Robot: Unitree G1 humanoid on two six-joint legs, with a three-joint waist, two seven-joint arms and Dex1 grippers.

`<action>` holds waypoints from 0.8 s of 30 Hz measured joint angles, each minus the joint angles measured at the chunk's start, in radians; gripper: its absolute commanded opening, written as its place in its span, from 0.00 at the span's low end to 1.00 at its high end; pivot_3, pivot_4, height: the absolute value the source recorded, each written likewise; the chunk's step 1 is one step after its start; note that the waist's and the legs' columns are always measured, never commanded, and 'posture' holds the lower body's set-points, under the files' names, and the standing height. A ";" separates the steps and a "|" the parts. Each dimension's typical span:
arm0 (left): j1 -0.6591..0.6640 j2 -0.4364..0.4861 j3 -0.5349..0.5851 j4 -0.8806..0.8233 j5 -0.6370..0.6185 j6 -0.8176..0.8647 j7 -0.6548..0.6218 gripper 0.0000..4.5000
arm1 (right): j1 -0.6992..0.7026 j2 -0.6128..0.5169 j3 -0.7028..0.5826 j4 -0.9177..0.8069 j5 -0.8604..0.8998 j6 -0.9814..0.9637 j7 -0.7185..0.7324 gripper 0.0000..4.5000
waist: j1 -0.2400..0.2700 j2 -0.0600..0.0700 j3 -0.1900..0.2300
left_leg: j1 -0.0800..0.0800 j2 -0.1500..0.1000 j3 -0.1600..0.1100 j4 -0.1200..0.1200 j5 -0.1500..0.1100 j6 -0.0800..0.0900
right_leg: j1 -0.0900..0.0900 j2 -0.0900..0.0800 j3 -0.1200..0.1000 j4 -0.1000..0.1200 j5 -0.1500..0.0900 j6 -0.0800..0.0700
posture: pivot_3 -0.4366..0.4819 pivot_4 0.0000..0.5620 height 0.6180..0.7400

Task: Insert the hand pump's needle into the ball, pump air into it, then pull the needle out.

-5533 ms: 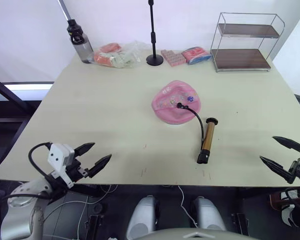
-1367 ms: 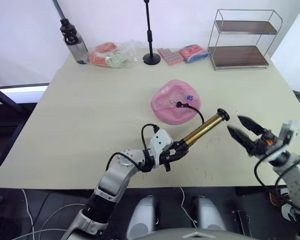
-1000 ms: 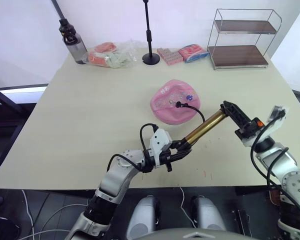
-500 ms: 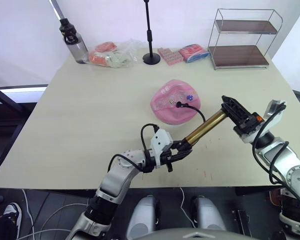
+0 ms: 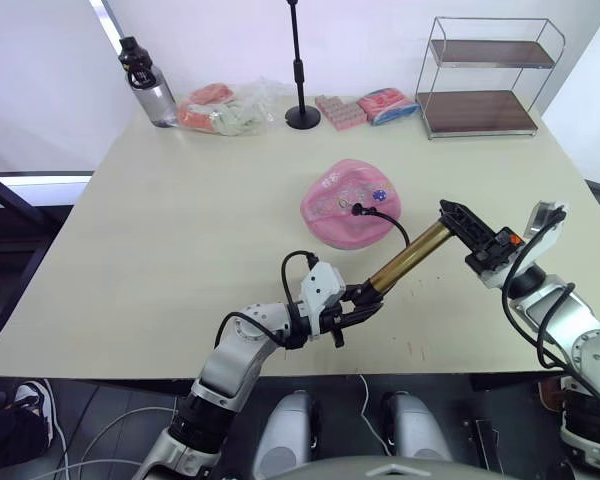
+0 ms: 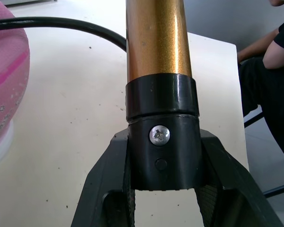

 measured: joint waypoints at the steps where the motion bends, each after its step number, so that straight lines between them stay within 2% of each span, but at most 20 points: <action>1: 0.000 0.000 0.000 0.001 0.000 0.000 0.000 0.25 | 0.000 0.000 0.000 0.001 -0.002 0.000 0.004 0.42 | 0.000 0.000 0.000 | 0.000 0.000 0.000 0.000 0.000 0.000 | 0.000 0.000 0.000 0.000 0.000 0.000 | 0.48 0.27 1.00; 7: 0.001 0.001 0.000 0.014 0.002 -0.006 -0.008 0.25 | 0.012 -0.008 0.000 0.002 -0.019 0.003 0.029 0.42 | 0.000 0.000 0.000 | 0.000 0.000 0.000 0.000 0.000 0.000 | 0.000 0.000 0.000 0.000 0.000 0.000 | 0.48 0.27 1.00; 8: 0.001 0.001 0.000 0.014 0.002 -0.006 -0.008 0.36 | 0.012 -0.010 0.001 0.002 -0.023 0.003 0.033 0.42 | 0.000 0.000 0.000 | 0.000 0.000 0.000 0.000 0.000 0.000 | 0.000 0.000 0.000 0.000 0.000 0.000 | 0.48 0.27 1.00; 9: 0.001 0.001 0.000 0.015 0.002 -0.006 -0.009 0.36 | 0.012 -0.011 0.001 0.002 -0.025 0.003 0.036 0.42 | 0.000 0.000 0.000 | 0.000 0.000 0.000 0.000 0.000 0.000 | 0.000 0.000 0.000 0.000 0.000 0.000 | 0.48 0.27 1.00; 10: 0.001 0.001 0.000 0.016 0.002 -0.006 -0.009 0.50 | 0.012 -0.014 0.002 0.002 -0.031 0.003 0.046 0.42 | 0.000 0.000 0.000 | 0.000 0.000 0.000 0.000 0.000 0.000 | 0.000 0.000 0.000 0.000 0.000 0.000 | 0.48 0.27 1.00; 11: 0.002 0.001 0.000 0.017 0.002 -0.006 -0.009 0.56 | 0.012 -0.014 0.002 0.002 -0.034 0.003 0.050 0.42 | 0.000 0.000 0.000 | 0.000 0.000 0.000 0.000 0.000 0.000 | 0.000 0.000 0.000 0.000 0.000 0.000 | 0.48 0.27 1.00; 13: 0.019 0.027 0.001 0.019 0.001 -0.018 -0.022 0.76 | 0.011 -0.069 0.031 0.001 -0.132 0.001 0.093 0.42 | 0.000 0.000 0.000 | 0.000 0.000 0.000 0.000 0.000 0.000 | -0.001 0.000 0.000 -0.001 0.000 0.000 | 0.48 0.27 1.00; 16: 0.029 0.043 0.010 0.019 0.000 -0.019 -0.037 0.93 | 0.013 -0.086 0.038 -0.009 -0.183 -0.006 0.125 0.42 | 0.001 0.000 0.000 | -0.001 0.000 0.000 0.000 0.000 0.000 | -0.001 0.000 0.000 -0.001 0.000 0.000 | 0.48 0.27 1.00; 17: 0.047 0.063 0.012 0.019 -0.009 -0.022 -0.062 0.97 | 0.024 -0.112 0.066 -0.049 -0.254 -0.033 0.184 0.42 | 0.000 0.000 0.000 | -0.001 0.000 0.000 -0.001 0.000 0.000 | -0.001 0.000 0.000 -0.001 0.000 0.000 | 0.48 0.27 1.00; 20: 0.062 0.126 0.041 0.031 -0.014 -0.054 -0.106 0.97 | 0.052 -0.178 0.129 -0.118 -0.443 -0.148 0.346 0.42 | 0.001 0.000 0.000 | -0.001 0.000 0.000 -0.001 0.000 0.000 | -0.002 0.000 -0.001 -0.002 0.000 0.000 | 0.48 0.27 1.00; 24: 0.028 0.165 0.070 0.087 -0.009 -0.115 -0.149 0.97 | 0.056 -0.224 0.215 -0.139 -0.640 -0.311 0.538 0.42 | 0.002 0.000 0.001 | -0.001 0.000 0.000 -0.001 0.000 0.000 | -0.001 0.000 -0.001 -0.002 0.000 0.000 | 0.48 0.27 1.00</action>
